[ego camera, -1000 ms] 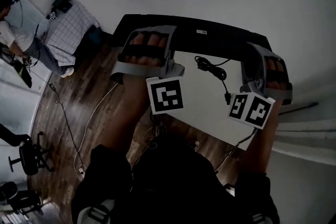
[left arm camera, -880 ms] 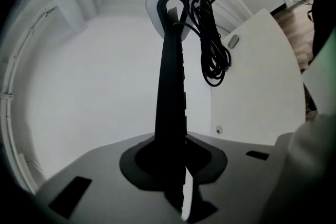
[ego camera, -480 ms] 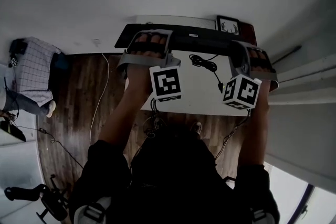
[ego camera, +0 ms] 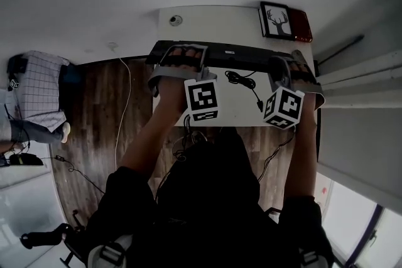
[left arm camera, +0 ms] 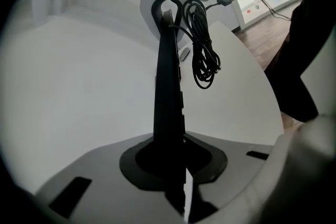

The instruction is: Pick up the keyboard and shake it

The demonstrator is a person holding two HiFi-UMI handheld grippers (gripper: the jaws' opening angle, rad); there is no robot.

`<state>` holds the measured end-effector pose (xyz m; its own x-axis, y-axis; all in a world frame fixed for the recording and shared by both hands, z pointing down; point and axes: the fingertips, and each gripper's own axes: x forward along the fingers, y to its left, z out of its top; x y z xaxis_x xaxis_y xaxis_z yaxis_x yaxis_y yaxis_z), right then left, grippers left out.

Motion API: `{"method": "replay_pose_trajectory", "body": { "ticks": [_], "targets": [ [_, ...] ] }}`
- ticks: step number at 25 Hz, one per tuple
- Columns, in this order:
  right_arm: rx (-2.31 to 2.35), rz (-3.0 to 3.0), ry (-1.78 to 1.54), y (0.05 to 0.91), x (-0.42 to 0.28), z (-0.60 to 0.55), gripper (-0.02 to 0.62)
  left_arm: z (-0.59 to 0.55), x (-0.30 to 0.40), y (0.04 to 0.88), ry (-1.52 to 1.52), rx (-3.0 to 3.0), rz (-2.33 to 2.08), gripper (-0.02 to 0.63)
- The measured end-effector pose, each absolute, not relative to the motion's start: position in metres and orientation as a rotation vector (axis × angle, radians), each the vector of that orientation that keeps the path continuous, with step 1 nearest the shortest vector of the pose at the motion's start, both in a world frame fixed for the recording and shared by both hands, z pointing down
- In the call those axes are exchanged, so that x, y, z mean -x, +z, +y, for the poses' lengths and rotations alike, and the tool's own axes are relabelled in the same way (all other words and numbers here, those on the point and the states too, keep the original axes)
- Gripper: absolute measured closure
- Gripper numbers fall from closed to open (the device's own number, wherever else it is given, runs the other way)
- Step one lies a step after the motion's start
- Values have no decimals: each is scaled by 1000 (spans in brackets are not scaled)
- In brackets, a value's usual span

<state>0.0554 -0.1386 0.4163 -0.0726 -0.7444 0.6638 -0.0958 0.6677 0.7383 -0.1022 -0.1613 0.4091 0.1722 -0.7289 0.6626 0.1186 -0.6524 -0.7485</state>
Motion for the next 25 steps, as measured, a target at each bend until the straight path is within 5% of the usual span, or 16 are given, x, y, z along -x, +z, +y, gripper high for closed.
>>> {"method": "replay_pose_trajectory", "body": {
  "ticks": [25],
  "targets": [
    [20,-1757,118,620,-79,-88,508,-103,69,621,-2006,2374,-176,534]
  ]
}}
